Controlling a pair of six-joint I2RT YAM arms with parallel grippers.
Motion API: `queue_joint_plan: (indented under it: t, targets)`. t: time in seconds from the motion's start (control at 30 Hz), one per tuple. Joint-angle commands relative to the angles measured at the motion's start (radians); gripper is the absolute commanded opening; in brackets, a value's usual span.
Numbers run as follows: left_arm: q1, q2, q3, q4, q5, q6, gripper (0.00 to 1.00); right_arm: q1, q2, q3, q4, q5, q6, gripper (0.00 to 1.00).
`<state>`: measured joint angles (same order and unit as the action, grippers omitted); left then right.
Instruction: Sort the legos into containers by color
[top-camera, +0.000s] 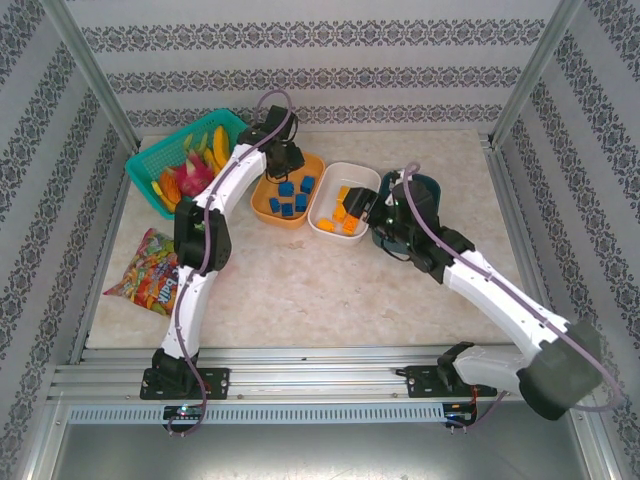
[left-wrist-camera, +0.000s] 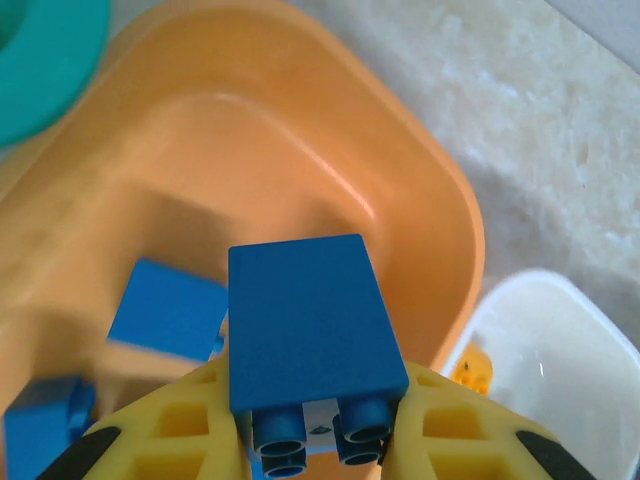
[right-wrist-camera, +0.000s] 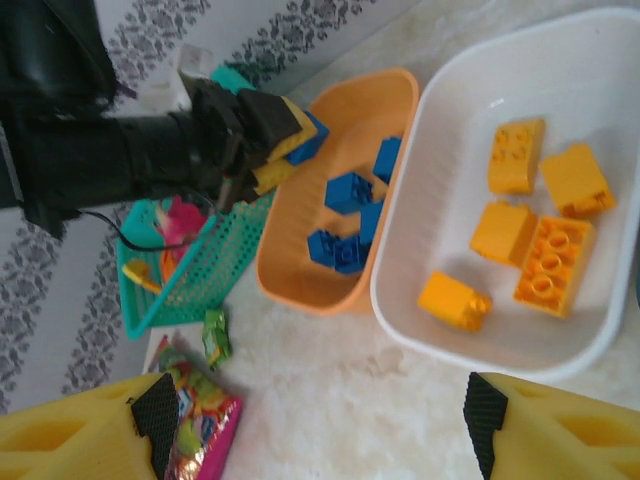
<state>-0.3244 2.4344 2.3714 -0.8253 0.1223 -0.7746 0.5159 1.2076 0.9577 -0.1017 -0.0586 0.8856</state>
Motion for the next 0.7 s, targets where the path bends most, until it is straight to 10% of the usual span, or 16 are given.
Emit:
queue_joint_plan:
  t: [0.0,0.67]
  targets:
    - [0.029,0.074,0.077,0.031,0.017,0.050,0.17,-0.013,0.040,0.076,0.094,-0.040,0.011,0.78]
    - [0.047,0.055,0.093,0.019,0.049,0.024,0.57,-0.034,0.052,0.058,0.062,-0.096,-0.012,0.77]
